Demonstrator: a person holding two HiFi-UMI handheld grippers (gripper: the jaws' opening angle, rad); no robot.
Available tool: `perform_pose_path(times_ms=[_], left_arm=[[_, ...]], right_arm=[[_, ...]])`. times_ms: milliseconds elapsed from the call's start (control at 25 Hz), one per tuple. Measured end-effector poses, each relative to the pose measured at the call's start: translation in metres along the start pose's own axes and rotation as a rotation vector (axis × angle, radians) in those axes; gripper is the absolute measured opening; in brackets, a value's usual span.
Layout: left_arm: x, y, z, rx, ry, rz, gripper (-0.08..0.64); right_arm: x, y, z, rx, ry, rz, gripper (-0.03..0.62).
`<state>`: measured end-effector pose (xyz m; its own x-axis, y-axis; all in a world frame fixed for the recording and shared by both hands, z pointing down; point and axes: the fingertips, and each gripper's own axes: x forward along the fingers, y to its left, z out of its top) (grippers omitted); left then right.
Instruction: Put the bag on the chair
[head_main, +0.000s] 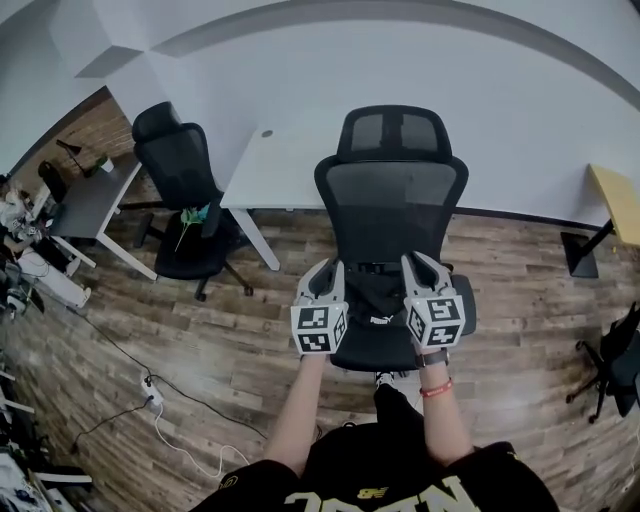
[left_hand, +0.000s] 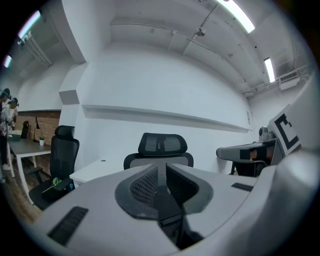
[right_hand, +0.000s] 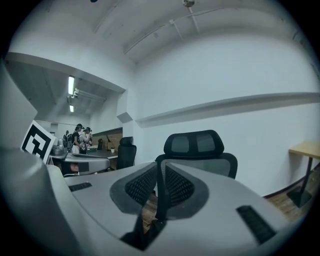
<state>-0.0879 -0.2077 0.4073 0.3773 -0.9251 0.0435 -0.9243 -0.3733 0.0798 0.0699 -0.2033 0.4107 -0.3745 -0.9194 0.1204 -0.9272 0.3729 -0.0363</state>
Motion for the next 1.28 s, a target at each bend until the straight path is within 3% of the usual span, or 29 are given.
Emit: perform_pose_path(times_ms=[280,1280], left_arm=[[-0.020,-0.006,0.018,0.027,-0.029,-0.011,0.021],[-0.034,-0.010,0.048,0.036,-0.096,-0.034,0.014]], right_arm=[[-0.019,0.012,0.009,-0.003,-0.028,-0.021,0.009],[-0.024,0.015,0.037,-0.038,-0.066,-0.038,0.009]])
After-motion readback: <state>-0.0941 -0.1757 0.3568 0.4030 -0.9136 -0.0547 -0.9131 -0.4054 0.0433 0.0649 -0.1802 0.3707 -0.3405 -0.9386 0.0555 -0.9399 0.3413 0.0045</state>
